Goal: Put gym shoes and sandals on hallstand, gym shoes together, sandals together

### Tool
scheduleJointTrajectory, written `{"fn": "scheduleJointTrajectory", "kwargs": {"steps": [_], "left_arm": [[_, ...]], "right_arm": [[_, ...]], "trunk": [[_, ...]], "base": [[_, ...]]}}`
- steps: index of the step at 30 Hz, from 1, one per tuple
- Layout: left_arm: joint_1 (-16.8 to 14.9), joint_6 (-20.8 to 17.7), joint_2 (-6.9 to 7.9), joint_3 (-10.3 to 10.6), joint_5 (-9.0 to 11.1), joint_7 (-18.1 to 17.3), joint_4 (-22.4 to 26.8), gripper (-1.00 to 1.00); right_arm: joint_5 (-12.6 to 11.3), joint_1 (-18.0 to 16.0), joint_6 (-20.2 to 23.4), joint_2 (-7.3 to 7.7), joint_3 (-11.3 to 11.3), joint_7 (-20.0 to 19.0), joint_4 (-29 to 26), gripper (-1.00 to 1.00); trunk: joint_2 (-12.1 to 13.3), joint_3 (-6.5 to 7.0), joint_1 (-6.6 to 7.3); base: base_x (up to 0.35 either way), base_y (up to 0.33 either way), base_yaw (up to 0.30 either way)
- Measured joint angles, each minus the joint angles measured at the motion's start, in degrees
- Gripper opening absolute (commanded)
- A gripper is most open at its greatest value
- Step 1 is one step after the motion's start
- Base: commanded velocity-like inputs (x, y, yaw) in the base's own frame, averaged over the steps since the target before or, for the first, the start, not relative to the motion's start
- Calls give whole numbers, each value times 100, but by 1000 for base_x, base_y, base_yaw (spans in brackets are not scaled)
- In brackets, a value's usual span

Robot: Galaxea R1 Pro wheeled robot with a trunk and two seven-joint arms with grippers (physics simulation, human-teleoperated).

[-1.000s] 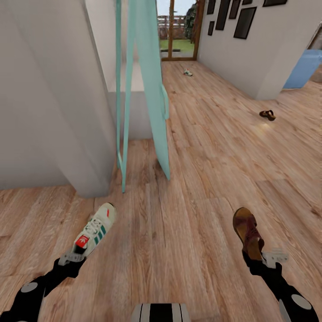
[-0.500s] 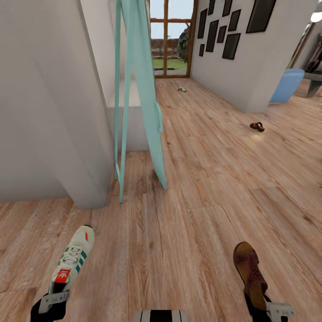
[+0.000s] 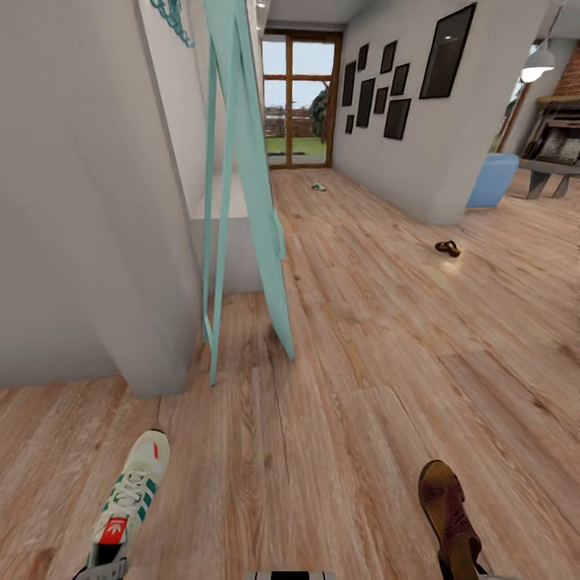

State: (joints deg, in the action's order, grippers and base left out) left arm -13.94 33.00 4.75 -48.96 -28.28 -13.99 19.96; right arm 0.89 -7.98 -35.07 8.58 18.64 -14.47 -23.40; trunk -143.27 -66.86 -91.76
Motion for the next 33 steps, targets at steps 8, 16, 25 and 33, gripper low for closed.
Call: {"fn": "scheduleJointTrajectory", "kwargs": {"steps": [8,16,25,33], "left_arm": [[2,31,1,-2,9,0,-138,-100],[2,32,1,-5,11,1,-147,-100],[2,32,1,-11,9,0,-148,-100],[2,32,1,-5,8,-1,-148,-100]], "right_arm": [[-8,-2,13,-2,-2,-4,30,-100],[-1,0,14,-2,-8,-12,31,-100],[11,1,6,-2,-13,-13,40,-100],[11,0,10,-2,-8,1,41,-100]], "trunk": [[203,228,117],[524,443,293],[847,655,469],[847,671,469]], "base": [[0,0,-57],[0,0,-4],[0,0,0],[0,0,0]]}}
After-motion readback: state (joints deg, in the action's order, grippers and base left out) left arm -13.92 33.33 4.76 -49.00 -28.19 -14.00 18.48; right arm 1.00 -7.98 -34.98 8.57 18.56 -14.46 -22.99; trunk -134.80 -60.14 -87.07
